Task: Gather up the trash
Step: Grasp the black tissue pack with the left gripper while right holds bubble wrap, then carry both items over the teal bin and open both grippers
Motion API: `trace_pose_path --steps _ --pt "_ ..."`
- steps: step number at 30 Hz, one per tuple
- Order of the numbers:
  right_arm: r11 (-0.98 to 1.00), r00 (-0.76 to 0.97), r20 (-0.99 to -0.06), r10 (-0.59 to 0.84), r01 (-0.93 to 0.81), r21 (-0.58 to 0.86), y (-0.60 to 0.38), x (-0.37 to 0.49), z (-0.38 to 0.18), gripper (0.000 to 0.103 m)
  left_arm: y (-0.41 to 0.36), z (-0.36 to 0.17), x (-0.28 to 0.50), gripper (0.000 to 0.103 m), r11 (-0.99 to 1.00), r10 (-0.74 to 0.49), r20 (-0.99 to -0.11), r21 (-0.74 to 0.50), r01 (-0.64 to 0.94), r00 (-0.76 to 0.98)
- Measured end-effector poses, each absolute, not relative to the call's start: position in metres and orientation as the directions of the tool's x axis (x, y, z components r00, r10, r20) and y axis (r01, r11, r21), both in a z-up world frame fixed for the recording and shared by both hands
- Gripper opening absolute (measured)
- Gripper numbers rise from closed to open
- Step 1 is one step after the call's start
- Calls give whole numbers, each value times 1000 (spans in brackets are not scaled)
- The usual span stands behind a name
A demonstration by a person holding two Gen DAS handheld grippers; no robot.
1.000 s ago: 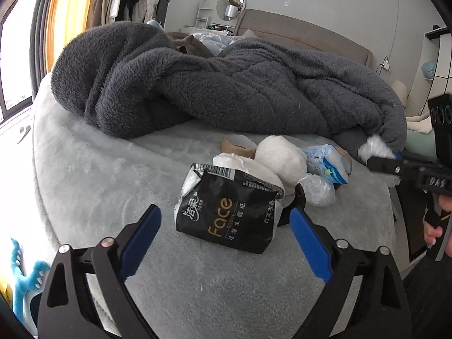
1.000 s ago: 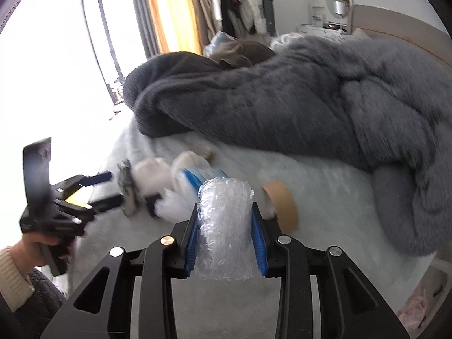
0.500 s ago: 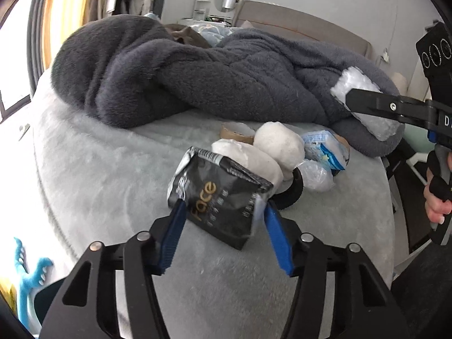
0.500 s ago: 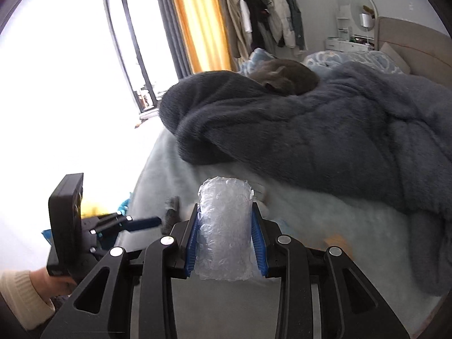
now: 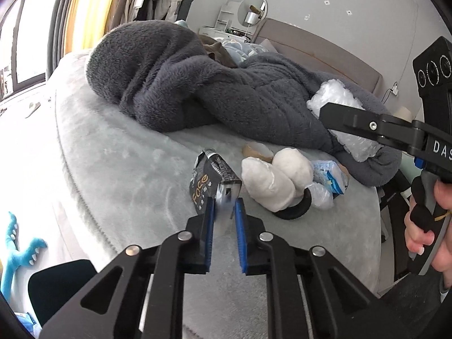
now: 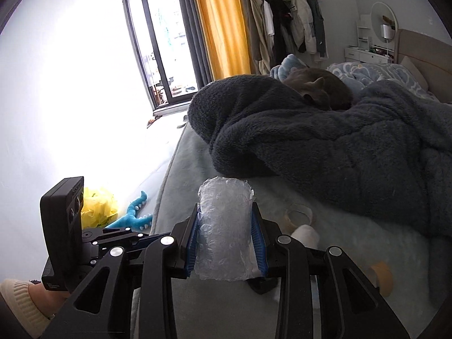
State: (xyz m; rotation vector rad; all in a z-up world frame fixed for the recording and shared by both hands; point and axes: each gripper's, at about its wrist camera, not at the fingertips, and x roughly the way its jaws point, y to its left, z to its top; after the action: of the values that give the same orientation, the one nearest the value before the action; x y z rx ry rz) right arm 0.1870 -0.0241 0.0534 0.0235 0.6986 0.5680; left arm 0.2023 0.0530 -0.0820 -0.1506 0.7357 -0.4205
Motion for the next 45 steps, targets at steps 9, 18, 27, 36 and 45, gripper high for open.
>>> trace_pose_path --steps 9,18,27,36,45 --pt "830 606 -592 531 -513 219 7 183 60 34 83 -81 195 11 907 -420 -623 -304 290 660" --pt "785 559 -589 584 -574 234 63 179 61 34 129 -74 172 10 929 -364 -626 -295 222 690" --pt "743 500 -610 615 -625 238 113 172 51 34 166 -80 151 10 957 -282 -669 -243 157 688" --pt "719 438 -649 622 -648 251 150 173 35 34 191 -108 145 10 973 -227 -768 -208 103 599" --pt "696 356 -693 627 -656 292 185 168 11 34 224 -146 138 10 983 -173 -859 -184 26 481"
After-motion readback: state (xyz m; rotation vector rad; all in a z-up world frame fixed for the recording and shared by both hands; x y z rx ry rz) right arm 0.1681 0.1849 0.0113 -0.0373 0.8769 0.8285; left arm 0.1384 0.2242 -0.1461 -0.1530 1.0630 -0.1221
